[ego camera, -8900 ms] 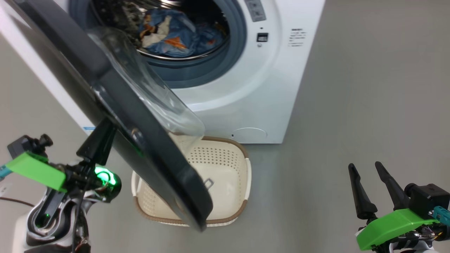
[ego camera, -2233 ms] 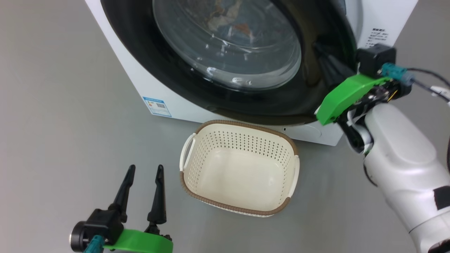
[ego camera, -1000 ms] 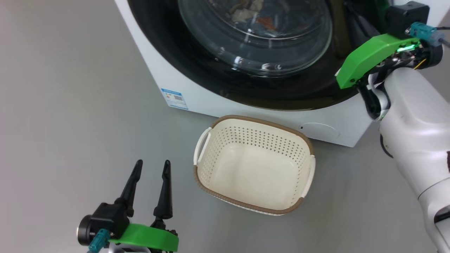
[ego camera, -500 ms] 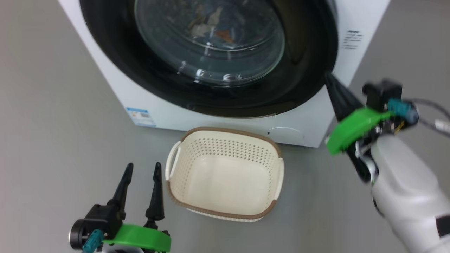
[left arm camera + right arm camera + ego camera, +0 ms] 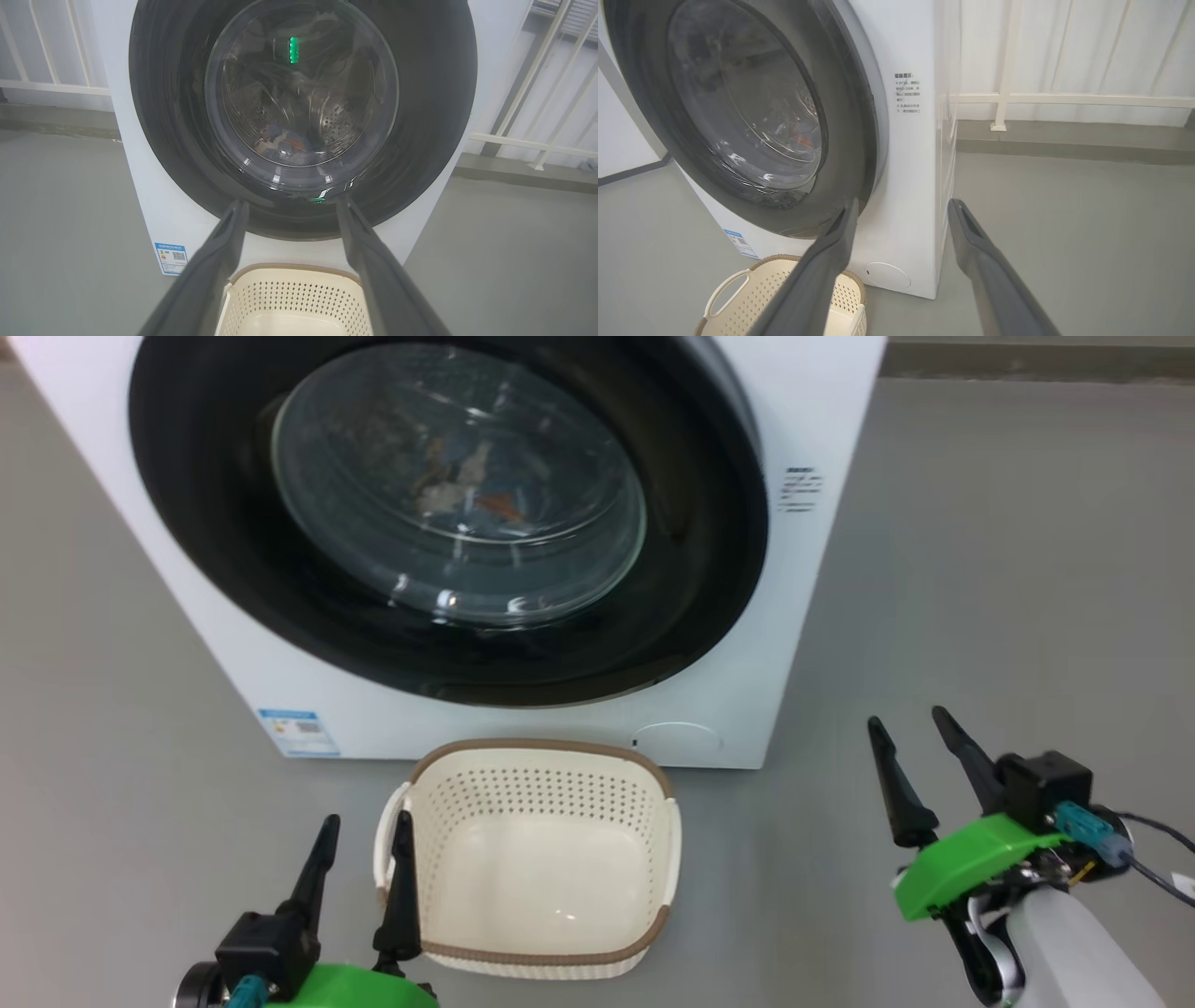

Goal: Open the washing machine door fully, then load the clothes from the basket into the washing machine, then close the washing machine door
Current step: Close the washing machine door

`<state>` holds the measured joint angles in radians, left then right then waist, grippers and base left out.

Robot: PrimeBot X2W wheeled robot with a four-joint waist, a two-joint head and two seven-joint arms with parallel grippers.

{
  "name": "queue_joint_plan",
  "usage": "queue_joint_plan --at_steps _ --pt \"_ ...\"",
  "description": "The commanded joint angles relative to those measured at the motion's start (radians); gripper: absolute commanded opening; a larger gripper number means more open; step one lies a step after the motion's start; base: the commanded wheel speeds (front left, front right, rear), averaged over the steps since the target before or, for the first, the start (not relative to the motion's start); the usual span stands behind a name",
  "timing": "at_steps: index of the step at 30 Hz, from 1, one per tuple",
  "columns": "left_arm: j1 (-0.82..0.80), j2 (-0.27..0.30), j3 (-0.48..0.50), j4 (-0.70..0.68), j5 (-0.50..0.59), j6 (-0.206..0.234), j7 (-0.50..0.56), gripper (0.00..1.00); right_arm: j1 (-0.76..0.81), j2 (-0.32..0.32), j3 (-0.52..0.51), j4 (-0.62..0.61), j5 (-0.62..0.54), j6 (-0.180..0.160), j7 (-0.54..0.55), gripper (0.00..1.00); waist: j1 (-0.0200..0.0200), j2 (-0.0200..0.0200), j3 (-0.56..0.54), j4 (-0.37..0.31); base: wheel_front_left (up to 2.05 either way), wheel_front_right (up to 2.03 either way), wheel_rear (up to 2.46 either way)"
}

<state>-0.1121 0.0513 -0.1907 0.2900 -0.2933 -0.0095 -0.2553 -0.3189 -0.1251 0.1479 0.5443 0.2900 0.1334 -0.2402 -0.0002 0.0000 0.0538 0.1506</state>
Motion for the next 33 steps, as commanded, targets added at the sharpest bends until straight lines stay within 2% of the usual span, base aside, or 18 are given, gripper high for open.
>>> queue_joint_plan --at_steps 1,18,26,33 --pt "-0.005 0.017 0.036 -0.016 0.008 0.0 -0.006 1.0 0.017 0.004 -0.002 -0.051 -0.022 -0.003 0.007 1.0 0.0002 0.0 -0.024 -0.033 0.0 0.0 0.0" --pt "0.012 0.031 0.054 -0.018 -0.002 0.01 -0.006 1.0 0.344 0.048 -0.181 -0.495 -0.124 -0.003 0.192 1.0 0.0002 0.0 -0.031 -0.074 0.0 0.0 0.0" --pt "0.02 0.034 0.055 -0.023 -0.005 0.013 -0.006 1.0 0.431 0.067 -0.225 -0.604 -0.129 -0.003 0.242 1.0 0.0002 0.0 -0.037 -0.072 0.0 0.0 0.0" --pt "0.023 0.035 0.054 -0.028 -0.005 0.014 -0.006 1.0 0.47 0.073 -0.25 -0.647 -0.131 -0.003 0.262 1.0 0.0002 0.0 -0.036 -0.077 0.0 0.0 0.0"
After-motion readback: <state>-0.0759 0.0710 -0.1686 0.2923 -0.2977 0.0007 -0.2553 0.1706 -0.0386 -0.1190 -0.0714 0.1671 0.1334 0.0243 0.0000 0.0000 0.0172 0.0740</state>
